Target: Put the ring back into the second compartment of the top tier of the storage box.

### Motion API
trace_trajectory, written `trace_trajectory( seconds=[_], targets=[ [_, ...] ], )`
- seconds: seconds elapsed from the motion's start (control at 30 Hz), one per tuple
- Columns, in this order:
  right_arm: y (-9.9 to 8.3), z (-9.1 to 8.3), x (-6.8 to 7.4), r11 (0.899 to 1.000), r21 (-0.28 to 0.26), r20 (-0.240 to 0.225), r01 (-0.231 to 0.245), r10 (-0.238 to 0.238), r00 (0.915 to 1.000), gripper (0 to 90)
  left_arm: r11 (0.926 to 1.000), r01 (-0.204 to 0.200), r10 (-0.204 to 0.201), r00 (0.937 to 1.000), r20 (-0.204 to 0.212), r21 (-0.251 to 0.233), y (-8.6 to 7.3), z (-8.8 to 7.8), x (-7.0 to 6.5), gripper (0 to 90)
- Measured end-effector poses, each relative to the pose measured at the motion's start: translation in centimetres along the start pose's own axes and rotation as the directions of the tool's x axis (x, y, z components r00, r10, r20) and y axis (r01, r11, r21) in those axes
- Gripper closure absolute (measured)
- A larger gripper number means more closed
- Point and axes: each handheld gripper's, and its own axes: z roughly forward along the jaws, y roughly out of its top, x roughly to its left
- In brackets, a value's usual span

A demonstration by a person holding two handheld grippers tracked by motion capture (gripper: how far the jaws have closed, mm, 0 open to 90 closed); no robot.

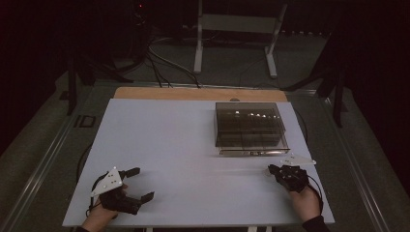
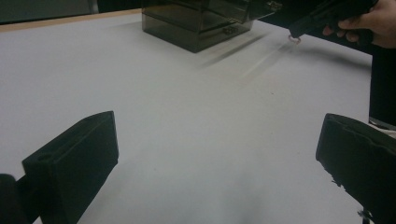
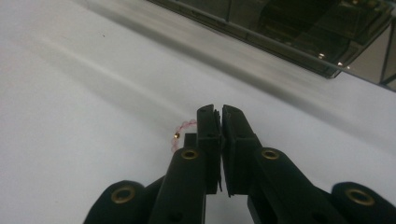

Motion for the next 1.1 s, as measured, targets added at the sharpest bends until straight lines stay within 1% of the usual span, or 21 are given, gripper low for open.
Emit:
trace_trajectory(
  seconds=[0.07,0.33,0.4,0.67,1.1],
  targets=[
    [0.1,-0.1,0.1,1.000,-0.002,-0.004,0.001,-0.001,1.0000,86.8,1.0000,-0.004,0.004,1.0000,-0.001,0.007,0.0,0.0,0.0,0.0],
    [0.3,-0.2,0.4,1.000,-0.005,-0.018,0.006,-0.006,0.9998,86.8,1.0000,0.001,-0.001,1.0000,0.000,0.001,0.0,0.0,0.0,0.0],
    [0.4,-0.3,0.5,1.000,-0.008,-0.032,0.002,-0.002,0.9995,86.8,1.0000,-0.001,0.001,1.0000,0.001,0.003,0.0,0.0,0.0,0.0],
    [0.8,-0.7,1.0,1.000,-0.020,-0.049,0.007,-0.008,0.9988,86.8,1.0000,0.001,-0.001,1.0000,0.001,0.003,0.0,0.0,0.0,0.0],
    [1.3,-1.2,1.5,0.999,-0.032,-0.061,0.015,-0.016,0.9980,86.8,1.0000,0.003,-0.003,1.0000,0.001,-0.001,0.0,0.0,0.0,0.0]
  ],
)
